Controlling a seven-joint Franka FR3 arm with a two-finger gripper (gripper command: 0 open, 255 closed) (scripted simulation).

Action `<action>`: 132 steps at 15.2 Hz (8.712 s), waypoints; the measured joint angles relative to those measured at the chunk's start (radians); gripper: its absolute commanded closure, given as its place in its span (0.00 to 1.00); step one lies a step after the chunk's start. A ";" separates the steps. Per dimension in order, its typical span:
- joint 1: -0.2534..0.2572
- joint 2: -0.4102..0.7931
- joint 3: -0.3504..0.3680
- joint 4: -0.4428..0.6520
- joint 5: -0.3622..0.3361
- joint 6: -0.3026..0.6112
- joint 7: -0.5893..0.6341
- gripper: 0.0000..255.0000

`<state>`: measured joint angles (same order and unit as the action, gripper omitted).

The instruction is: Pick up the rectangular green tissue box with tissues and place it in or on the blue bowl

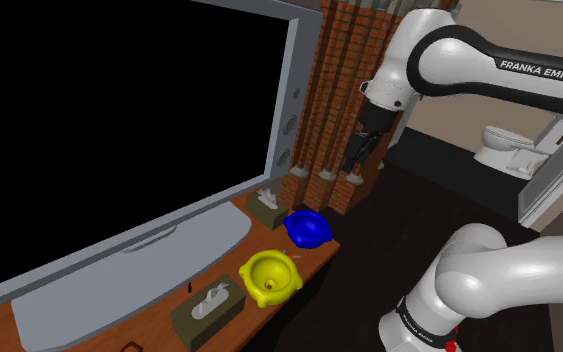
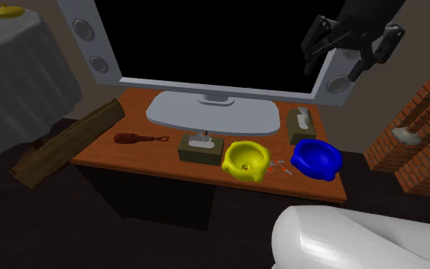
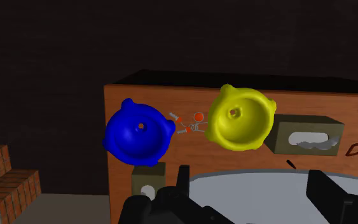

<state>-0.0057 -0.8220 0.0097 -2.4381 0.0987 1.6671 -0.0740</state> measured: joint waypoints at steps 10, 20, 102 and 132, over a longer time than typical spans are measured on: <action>0.041 -0.062 0.141 -0.247 0.151 0.249 0.191 0.00; 0.134 0.087 0.381 -0.402 0.383 0.659 0.432 0.00; 0.138 0.682 0.567 -0.103 0.011 1.157 1.223 1.00; 0.032 0.335 -0.257 -0.268 0.203 0.822 0.174 1.00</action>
<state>0.0260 -0.4870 -0.2472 -2.7059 0.3017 2.4894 0.0996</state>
